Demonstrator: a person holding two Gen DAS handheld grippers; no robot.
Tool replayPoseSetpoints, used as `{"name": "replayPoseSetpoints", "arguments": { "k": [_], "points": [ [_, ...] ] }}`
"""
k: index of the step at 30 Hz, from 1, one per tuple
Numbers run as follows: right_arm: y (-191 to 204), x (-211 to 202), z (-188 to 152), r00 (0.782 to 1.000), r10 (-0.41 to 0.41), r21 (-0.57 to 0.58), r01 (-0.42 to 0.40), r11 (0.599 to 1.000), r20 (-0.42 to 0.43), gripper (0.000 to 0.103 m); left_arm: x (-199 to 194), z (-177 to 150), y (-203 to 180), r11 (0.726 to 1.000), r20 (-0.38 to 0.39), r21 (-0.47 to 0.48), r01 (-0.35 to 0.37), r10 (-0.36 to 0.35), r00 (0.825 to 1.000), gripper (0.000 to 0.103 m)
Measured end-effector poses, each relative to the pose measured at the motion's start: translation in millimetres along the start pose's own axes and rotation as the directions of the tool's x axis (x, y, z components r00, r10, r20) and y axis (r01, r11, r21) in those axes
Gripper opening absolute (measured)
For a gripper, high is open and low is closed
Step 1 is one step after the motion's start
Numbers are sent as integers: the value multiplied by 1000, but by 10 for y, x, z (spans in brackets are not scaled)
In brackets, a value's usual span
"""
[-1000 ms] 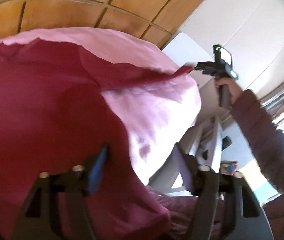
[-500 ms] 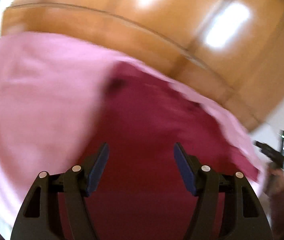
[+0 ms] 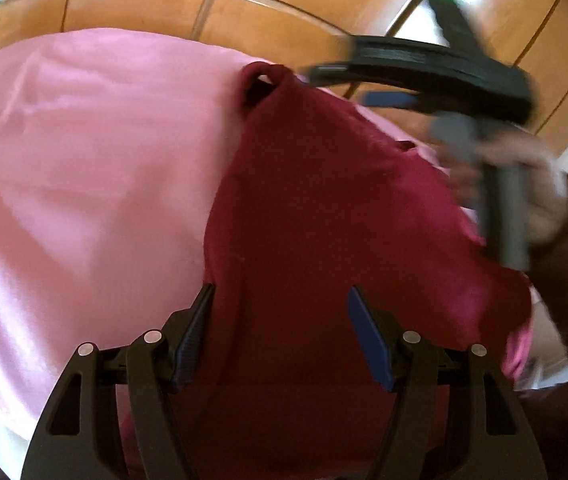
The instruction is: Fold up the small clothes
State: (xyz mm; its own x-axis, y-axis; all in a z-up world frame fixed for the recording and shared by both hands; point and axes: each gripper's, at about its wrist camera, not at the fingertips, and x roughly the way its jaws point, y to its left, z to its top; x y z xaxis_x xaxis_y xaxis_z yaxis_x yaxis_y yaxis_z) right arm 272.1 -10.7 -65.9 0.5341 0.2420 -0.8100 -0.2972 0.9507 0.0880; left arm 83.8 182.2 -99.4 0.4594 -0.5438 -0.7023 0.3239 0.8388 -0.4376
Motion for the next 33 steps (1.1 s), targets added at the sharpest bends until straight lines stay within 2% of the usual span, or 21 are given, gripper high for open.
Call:
{"name": "replayPoseSetpoints", "arguments": {
  "k": [1, 2, 3, 4, 5, 8, 10, 12, 15, 19, 23, 26, 29, 30, 31, 33],
  "points": [
    [108, 142, 48, 999, -37, -18, 37, 999, -10, 95, -23, -3, 16, 1000, 0, 1, 17, -17, 1000, 65],
    [135, 230, 58, 998, -55, -22, 54, 998, -18, 74, -30, -6, -31, 999, 0, -2, 34, -34, 999, 65],
    [128, 365, 56, 997, -69, -23, 69, 997, -42, 51, -65, 3, -12, 998, 4, -12, 67, -67, 998, 65],
    [101, 455, 36, 995, -71, -16, 70, 997, -74, 6, -110, 15, 10, 996, 14, -21, 88, -88, 996, 65],
    [33, 474, -1, 994, -71, 0, 71, 997, -83, 8, -163, 42, 37, 994, 30, -32, 100, -99, 995, 65],
    [-243, 208, -199, 1000, -28, 73, 28, 997, -7, 7, -370, 205, 228, 989, 117, -99, 110, -98, 988, 65],
    [-468, -53, -350, 998, 35, 143, -42, 989, 49, 7, -448, 339, 407, 990, 153, -143, 20, 2, 988, 65],
    [-659, -286, -479, 994, 69, 192, -85, 978, 90, 7, -399, 467, 462, 986, 155, -154, -58, 82, 985, 63],
    [-918, -564, -693, 979, 120, 259, -160, 953, 164, 7, -219, 698, 396, 991, 150, -119, -62, 79, 986, 62],
    [-1364, -837, -1092, 974, 93, 368, -166, 915, 209, 7, 142, 920, 282, 986, 114, -159, 50, -32, 993, 62],
    [-1906, -951, -1575, 980, 38, 523, -136, 841, 194, 7, 492, 1084, 145, 963, 76, -210, 168, -156, 985, 62],
    [-2154, -947, -1819, 987, -3, 582, -93, 808, 162, 7, 793, 1233, -92, 941, 48, -221, 257, -252, 966, 62],
    [-2370, -909, -2022, 991, -12, 644, -79, 761, 136, 7, 1021, 1281, -296, 912, 15, -241, 333, -339, 941, 63],
    [-2393, -885, -2063, 991, -6, 649, -81, 757, 131, 7, 1068, 1270, -346, 905, 9, -251, 343, -352, 936, 64],
    [-2401, -876, -2071, 992, -5, 647, -79, 759, 127, 7, 1171, 1282, -394, 892, 1, -272, 362, -376, 927, 71],
    [-2397, -853, -2088, 993, -8, 642, -72, 764, 121, 7, 1395, 1317, -490, 857, -20, -329, 396, -426, 904, 76]
  ]
}}
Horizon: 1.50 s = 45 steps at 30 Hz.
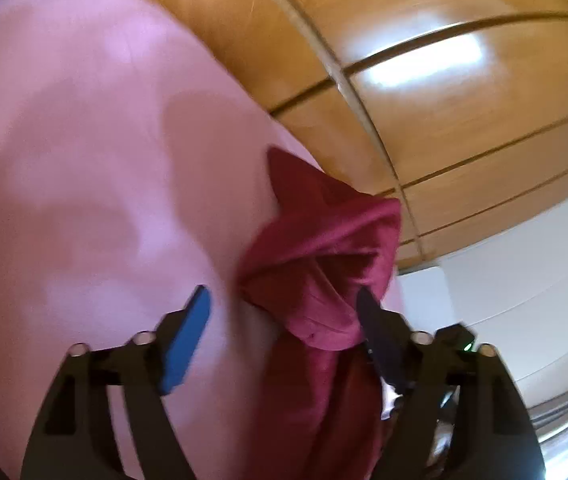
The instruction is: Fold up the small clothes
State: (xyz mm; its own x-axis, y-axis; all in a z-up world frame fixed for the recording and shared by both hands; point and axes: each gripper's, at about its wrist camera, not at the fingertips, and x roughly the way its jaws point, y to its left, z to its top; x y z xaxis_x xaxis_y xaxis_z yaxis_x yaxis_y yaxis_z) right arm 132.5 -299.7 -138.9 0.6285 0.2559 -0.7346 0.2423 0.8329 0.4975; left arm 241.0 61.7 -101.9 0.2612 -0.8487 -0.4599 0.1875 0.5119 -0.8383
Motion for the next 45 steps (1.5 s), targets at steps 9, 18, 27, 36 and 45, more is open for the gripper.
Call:
{"name": "replayPoseSetpoints", "arguments": {
  "k": [9, 18, 27, 36, 45],
  "points": [
    [-93, 103, -113, 1000, -11, -4, 11, 1000, -17, 12, 492, 135, 46, 997, 19, -19, -69, 69, 997, 23],
    [251, -6, -172, 999, 44, -110, -45, 993, -15, 19, -327, 195, -345, 987, 257, 96, -128, 100, 961, 14],
    [1093, -110, -488, 940, 315, -291, -341, 894, -134, 87, -2267, 288, -791, 777, 703, 32, -629, 430, 567, 22],
    [790, -586, -508, 972, 224, -315, -236, 919, -74, 87, -2711, 62, -225, 825, 606, -56, -562, 475, 638, 59],
    [-506, -1298, -945, 995, -52, -125, 41, 991, -86, 87, -1643, -939, -347, 867, 126, 428, -255, 222, 967, 87]
  ]
}}
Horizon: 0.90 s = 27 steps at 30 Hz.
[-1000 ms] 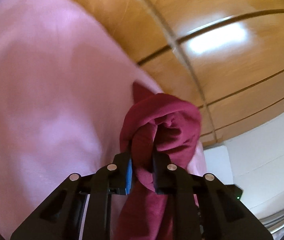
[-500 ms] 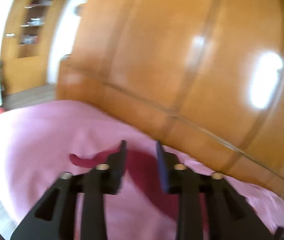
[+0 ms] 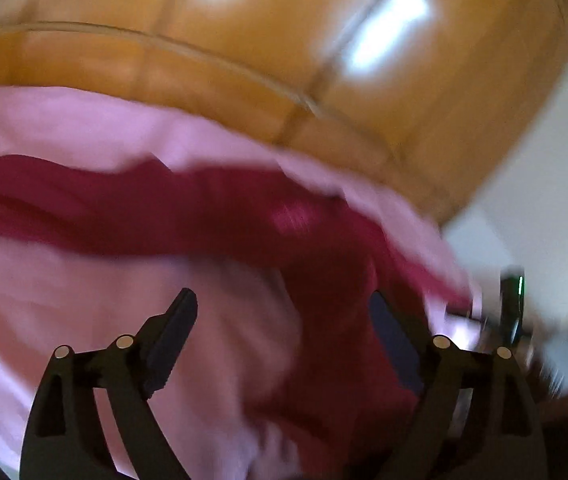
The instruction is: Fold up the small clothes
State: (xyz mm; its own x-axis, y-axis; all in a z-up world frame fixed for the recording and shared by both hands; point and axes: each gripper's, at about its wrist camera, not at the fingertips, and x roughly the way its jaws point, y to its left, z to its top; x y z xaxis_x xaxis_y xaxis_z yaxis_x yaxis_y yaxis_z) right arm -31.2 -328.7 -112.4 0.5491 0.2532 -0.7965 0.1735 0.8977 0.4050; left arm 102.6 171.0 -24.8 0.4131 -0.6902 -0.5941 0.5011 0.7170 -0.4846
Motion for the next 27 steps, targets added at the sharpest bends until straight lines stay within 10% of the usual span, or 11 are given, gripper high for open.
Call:
{"name": "replayPoseSetpoints", "arguments": {
  "k": [6, 11, 13, 15, 20, 24, 27],
  "points": [
    [137, 348, -488, 958, 205, 52, -198, 979, -200, 80, 404, -291, 71, 994, -120, -18, 111, -112, 986, 87],
    [509, 542, -595, 952, 87, -120, -127, 985, -295, 9, 514, -440, 65, 968, -195, -74, 241, -251, 948, 81],
    [476, 403, -498, 962, 89, -133, -126, 983, -257, 9, 555, -473, -13, 972, -229, -26, 234, -233, 945, 34],
    [458, 214, -422, 974, 67, -174, -106, 979, -214, 9, 416, -572, -29, 975, -216, -10, 221, -218, 952, 13],
    [314, -195, -277, 988, -24, -263, -17, 965, -150, 8, 66, -870, 30, 956, -182, -93, 277, -290, 940, 9],
    [66, -22, -403, 960, -110, -262, 40, 964, -258, 11, -30, -1252, 35, 961, -282, -117, 252, -275, 919, 3],
    [-92, 103, -474, 943, -138, -236, 66, 970, -303, 48, -195, -1347, 357, 974, -302, -191, 125, -180, 936, 3]
  ]
}}
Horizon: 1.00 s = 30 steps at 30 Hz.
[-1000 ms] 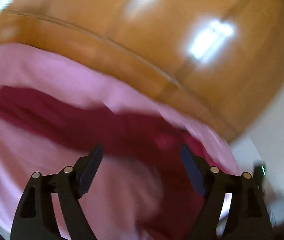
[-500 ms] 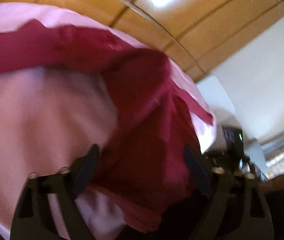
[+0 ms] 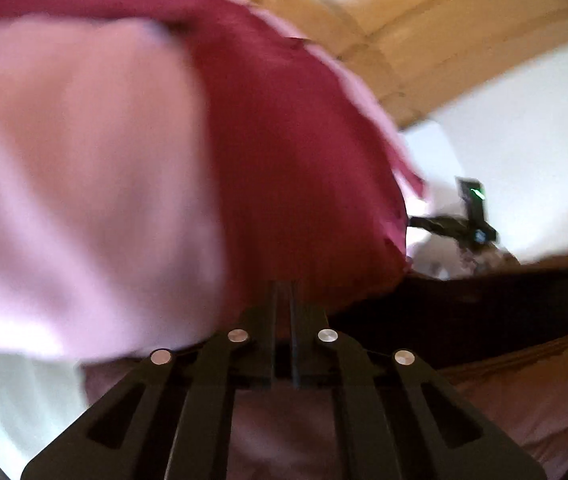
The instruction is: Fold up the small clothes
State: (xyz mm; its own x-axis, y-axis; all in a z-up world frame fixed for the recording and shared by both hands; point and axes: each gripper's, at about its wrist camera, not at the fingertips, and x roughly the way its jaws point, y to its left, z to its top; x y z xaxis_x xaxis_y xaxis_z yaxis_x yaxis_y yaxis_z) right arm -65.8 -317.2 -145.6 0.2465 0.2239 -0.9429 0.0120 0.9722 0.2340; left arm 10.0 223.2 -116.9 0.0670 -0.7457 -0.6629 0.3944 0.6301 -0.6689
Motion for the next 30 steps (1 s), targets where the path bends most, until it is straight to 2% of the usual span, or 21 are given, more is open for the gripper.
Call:
{"name": "replayPoseSetpoints", "arguments": {
  "k": [2, 3, 4, 5, 6, 7, 9, 12, 15, 16, 19, 20, 22, 24, 27, 28, 29, 30],
  "points": [
    [-66, -72, 93, 999, 7, 20, -8, 1000, 52, 51, -189, 60, 130, 997, 69, -45, -63, 66, 995, 5],
    [-76, -114, 146, 997, 8, 23, -10, 1000, 73, 52, -306, 154, 193, 991, 130, -79, -106, 115, 985, 20],
    [-88, -163, 228, 994, 6, 25, -9, 1000, 105, 55, -382, 274, 226, 986, 178, -106, -129, 147, 973, 44],
    [-102, -213, 377, 989, 1, 28, -5, 1000, 147, 58, -417, 356, 235, 982, 216, -117, -150, 172, 961, 58],
    [-119, -275, 430, 985, 0, 27, -5, 1000, 172, 59, -472, 498, 219, 972, 288, -133, -193, 224, 931, 76],
    [-116, -286, 549, 980, -4, 24, -1, 1000, 197, 63, -482, 666, 190, 969, 342, -135, -208, 243, 908, 77],
    [-101, -288, 924, 966, -16, 23, 10, 1000, 257, 70, -420, 962, 136, 965, 382, -133, -227, 262, 886, 77],
    [-169, -243, 1438, 948, -14, 44, 0, 999, 317, 71, -160, 1465, -38, 936, 413, -80, -343, 344, 843, 77],
    [-252, -109, 2017, 940, -13, 69, -11, 998, 340, 73, 123, 1930, -118, 906, 399, -40, -421, 400, 825, 77],
    [-262, -50, 2202, 940, -23, 75, -2, 997, 341, 76, 228, 2078, -152, 887, 398, -25, -461, 432, 809, 77],
    [-286, 90, 2591, 944, -49, 59, 31, 998, 328, 83, 496, 2469, -227, 851, 381, 54, -523, 467, 798, 77],
    [-298, 149, 2742, 947, -56, 52, 41, 998, 316, 85, 612, 2588, -235, 822, 380, 81, -564, 498, 780, 77],
    [-348, 305, 2985, 954, -73, 47, 63, 997, 290, 89, 777, 2839, -193, 784, 360, 118, -609, 538, 762, 77],
    [-416, 483, 3192, 965, -83, 41, 75, 996, 250, 90, 948, 3024, -115, 763, 327, 119, -635, 574, 751, 77],
    [-458, 742, 3391, 973, -119, 27, 116, 993, 199, 90, 1185, 3229, 111, 748, 265, 111, -654, 612, 745, 77],
    [-470, 783, 3372, 976, -113, 24, 111, 994, 188, 86, 1253, 3270, 183, 750, 240, 109, -652, 617, 750, 77],
    [-476, 840, 3392, 979, -103, 17, 102, 995, 176, 71, 1336, 3280, 266, 759, 206, 111, -642, 614, 762, 77],
    [-462, 886, 3390, 983, -89, 2, 90, 996, 163, 65, 1386, 3267, 288, 766, 198, 121, -631, 604, 772, 70]
  ]
}}
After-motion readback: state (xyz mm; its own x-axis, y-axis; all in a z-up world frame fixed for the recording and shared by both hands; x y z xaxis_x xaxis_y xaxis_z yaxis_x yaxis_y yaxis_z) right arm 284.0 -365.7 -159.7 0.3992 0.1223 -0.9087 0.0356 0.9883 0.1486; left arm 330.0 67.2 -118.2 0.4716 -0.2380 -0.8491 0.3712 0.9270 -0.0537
